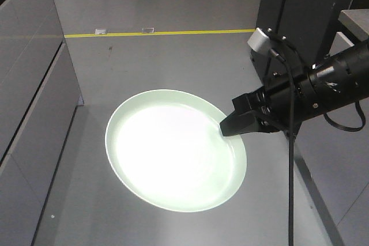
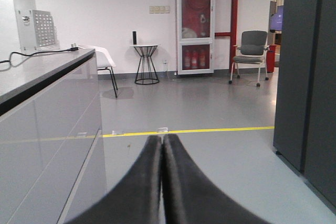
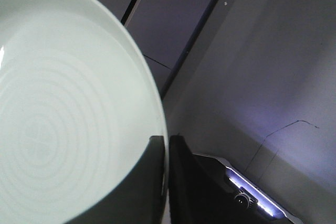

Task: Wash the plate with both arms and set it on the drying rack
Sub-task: 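Keep holding the plate while the base drives toward the sink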

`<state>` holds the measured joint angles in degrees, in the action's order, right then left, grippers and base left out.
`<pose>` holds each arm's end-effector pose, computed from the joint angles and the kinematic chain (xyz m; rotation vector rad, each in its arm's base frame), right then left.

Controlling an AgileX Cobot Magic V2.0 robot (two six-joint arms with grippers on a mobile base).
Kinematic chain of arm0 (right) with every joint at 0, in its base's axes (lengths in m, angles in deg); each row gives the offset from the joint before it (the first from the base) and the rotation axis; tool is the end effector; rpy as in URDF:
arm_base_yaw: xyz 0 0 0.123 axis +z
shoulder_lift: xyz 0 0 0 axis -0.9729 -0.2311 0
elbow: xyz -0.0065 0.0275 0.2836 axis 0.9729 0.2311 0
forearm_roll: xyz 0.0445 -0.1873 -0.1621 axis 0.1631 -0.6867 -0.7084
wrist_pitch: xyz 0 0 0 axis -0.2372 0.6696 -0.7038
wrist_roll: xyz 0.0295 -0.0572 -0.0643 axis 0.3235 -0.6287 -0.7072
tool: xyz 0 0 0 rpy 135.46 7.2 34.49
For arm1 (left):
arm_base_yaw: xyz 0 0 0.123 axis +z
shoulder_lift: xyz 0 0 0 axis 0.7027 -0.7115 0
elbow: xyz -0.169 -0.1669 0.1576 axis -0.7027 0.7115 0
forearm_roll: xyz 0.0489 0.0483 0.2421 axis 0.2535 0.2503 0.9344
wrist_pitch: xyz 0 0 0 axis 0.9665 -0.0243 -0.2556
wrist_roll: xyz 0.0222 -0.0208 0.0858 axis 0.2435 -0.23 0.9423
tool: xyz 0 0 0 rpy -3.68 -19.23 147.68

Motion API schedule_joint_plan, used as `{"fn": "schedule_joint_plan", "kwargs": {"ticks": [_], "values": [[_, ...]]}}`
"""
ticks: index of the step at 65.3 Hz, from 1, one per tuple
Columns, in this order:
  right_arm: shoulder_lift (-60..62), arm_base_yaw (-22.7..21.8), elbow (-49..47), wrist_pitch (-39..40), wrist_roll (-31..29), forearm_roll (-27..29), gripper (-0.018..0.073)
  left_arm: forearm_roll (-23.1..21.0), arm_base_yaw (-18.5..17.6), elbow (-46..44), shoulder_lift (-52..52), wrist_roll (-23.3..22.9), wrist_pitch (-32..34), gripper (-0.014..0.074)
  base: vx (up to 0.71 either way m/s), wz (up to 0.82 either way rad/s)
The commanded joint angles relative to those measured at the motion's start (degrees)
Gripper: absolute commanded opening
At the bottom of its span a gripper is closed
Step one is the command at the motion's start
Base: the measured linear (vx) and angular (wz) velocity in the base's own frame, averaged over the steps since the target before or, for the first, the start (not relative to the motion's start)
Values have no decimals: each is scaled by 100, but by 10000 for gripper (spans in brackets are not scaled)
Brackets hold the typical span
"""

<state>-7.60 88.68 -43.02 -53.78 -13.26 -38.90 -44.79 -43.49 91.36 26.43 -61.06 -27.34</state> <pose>0.2720 0.1188 0.3255 -0.5708 2.5149 0.9944 0.0563 0.0011 0.2060 -0.0123 1.4895 0.0189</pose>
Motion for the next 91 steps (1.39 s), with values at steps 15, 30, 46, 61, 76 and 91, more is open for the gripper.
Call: {"fn": "schedule_joint_plan", "kwargs": {"ticks": [15, 30, 46, 61, 76, 91], "values": [[219, -17, -147, 65, -40, 324, -9, -54, -39, -148, 75, -19, 437, -6, 14, -18], [219, -17, -147, 65, -40, 324, -9, -54, -39, -148, 75, -19, 437, -6, 14, -25], [219, -17, -147, 65, -40, 324, -9, -54, -39, -148, 75, -19, 437, -6, 14, -33], [219, -17, -147, 65, -40, 324, -9, -54, -39, -148, 75, -19, 437, -6, 13, -38], [219, -17, -147, 65, -40, 324, -9, -54, -39, -148, 75, -19, 437, -6, 12, -38], [219, -17, -147, 65, -40, 324, -9, -54, -39, -148, 75, -19, 437, -6, 11, -35]]}}
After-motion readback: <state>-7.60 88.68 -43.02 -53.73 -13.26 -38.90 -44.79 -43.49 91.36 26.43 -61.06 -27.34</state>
